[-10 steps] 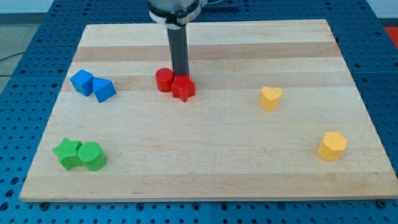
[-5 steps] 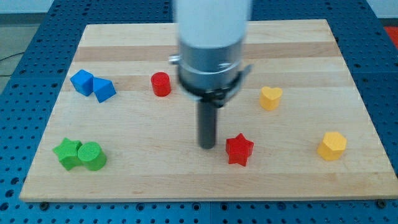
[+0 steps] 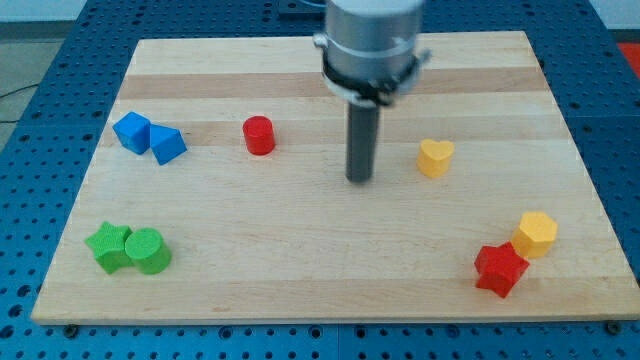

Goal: Slide green circle below to the blue cube

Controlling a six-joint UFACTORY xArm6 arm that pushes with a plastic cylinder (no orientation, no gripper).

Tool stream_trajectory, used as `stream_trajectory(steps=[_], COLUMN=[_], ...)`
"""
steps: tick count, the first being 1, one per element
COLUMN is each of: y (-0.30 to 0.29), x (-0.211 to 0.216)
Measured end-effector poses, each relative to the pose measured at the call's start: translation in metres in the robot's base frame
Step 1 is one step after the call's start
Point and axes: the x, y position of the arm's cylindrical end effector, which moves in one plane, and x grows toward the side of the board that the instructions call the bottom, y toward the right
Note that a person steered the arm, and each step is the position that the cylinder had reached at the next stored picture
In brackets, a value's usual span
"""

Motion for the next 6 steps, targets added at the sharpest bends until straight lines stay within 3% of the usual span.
stream_trajectory(steps=[1, 2, 3, 4, 5, 6], y=[-0.069, -0.132, -0.077, -0.060, -0.111, -0.074], x=[-0.069, -0.073, -0.020, 0.018, -0.005, 0.060])
